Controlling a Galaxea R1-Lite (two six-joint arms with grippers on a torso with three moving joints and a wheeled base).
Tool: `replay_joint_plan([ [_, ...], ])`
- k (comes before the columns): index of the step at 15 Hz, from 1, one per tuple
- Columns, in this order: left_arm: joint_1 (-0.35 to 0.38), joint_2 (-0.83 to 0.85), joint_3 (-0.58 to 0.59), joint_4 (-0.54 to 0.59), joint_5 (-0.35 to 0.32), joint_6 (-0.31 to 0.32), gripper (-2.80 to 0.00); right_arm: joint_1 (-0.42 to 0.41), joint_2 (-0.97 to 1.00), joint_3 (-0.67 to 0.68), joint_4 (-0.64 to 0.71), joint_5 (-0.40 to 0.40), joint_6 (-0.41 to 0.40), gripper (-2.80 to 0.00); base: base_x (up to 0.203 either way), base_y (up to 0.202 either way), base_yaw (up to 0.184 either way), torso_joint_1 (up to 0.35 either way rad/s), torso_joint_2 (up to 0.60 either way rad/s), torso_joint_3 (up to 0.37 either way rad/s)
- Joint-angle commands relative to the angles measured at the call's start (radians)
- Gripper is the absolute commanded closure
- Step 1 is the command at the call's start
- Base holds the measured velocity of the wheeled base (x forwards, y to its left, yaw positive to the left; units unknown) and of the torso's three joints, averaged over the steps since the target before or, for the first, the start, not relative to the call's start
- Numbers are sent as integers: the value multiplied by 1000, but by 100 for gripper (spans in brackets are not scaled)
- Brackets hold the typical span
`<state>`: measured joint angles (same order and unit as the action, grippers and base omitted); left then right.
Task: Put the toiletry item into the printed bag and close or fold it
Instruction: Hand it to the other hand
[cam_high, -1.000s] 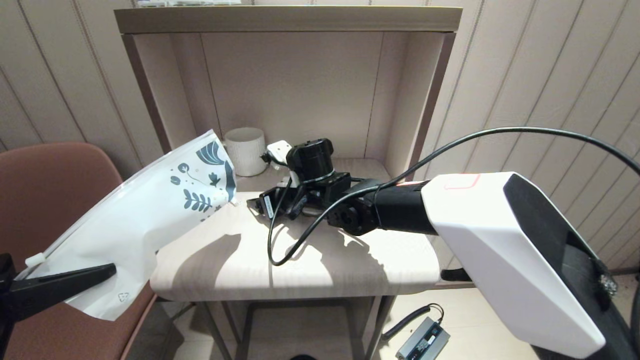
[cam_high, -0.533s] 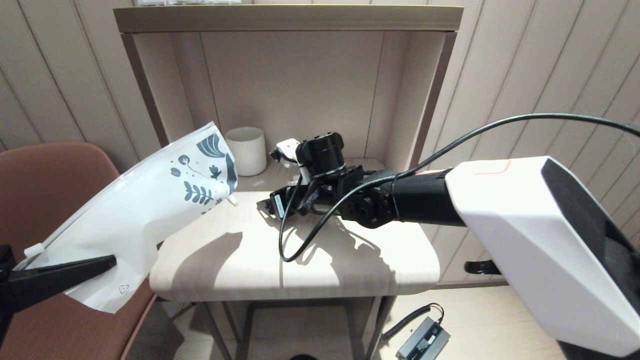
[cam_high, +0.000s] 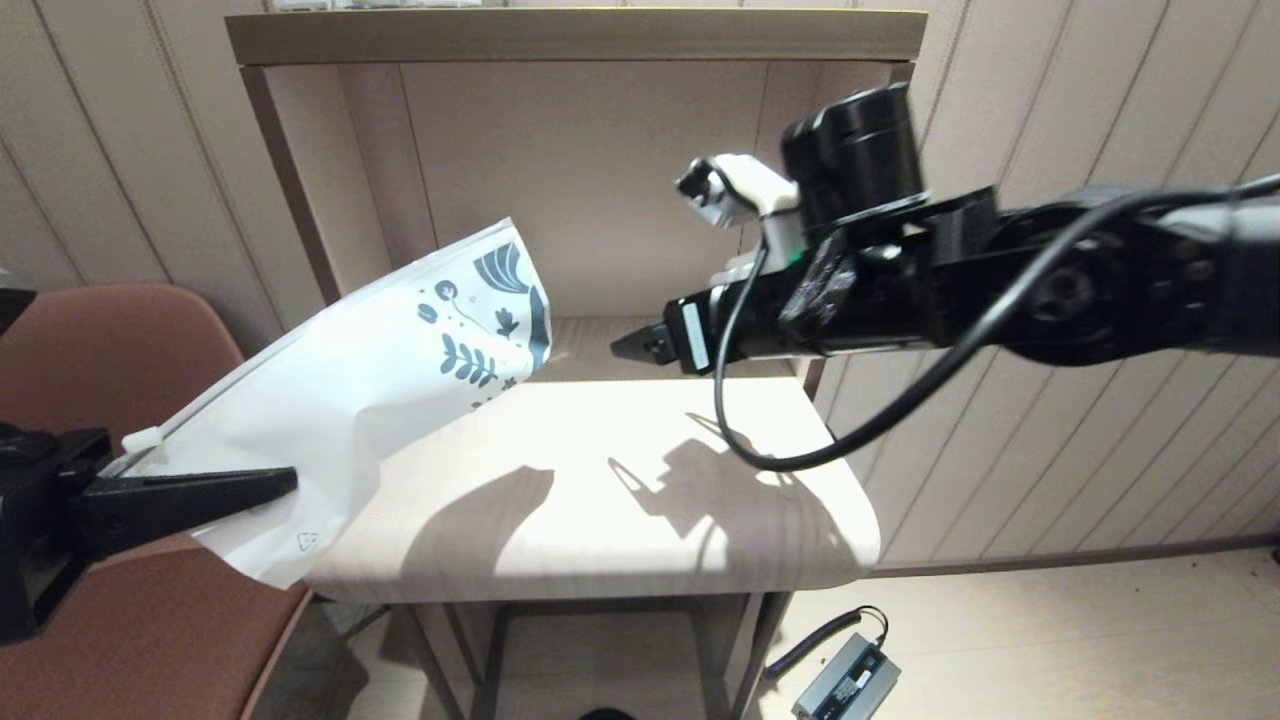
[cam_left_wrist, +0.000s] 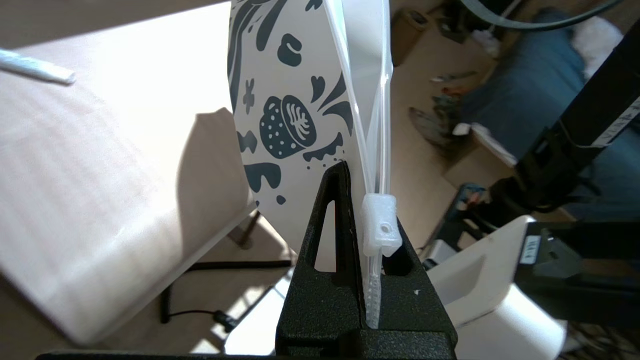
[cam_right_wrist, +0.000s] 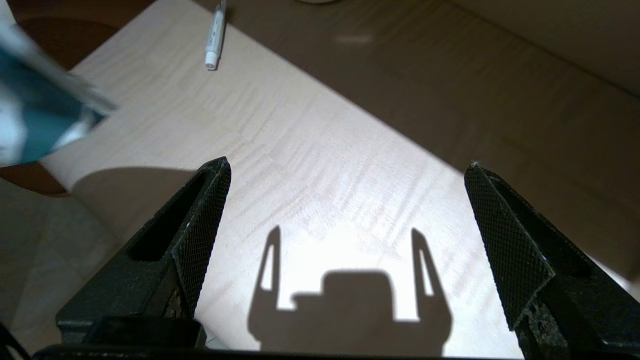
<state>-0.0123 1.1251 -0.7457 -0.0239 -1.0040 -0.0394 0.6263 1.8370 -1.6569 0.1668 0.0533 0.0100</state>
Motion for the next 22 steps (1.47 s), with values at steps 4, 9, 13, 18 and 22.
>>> replay_joint_plan([
  [4, -50, 212, -143, -2, -73, -51, 0, -81, -346, 54, 281, 44, -1, 0, 0, 0, 0, 0, 0, 0],
  [9, -84, 286, -214, 4, -189, -52, 0, -130, -470, -9, 621, 203, -56, 0, 0, 0, 0, 0, 0, 0],
  [13, -217, 317, -248, 1, -215, -50, 0, -156, -381, -145, 763, 237, -76, 0, 0, 0, 0, 0, 0, 0],
  [18, -382, 319, -225, 2, -251, 3, 0, -244, -277, -251, 806, 456, -157, -280, 0, 0, 0, 0, 0, 0],
  [22, -385, 337, -224, 1, -265, 35, 0, -266, -195, -294, 888, 559, -286, -280, 0, 0, 0, 0, 0, 0],
])
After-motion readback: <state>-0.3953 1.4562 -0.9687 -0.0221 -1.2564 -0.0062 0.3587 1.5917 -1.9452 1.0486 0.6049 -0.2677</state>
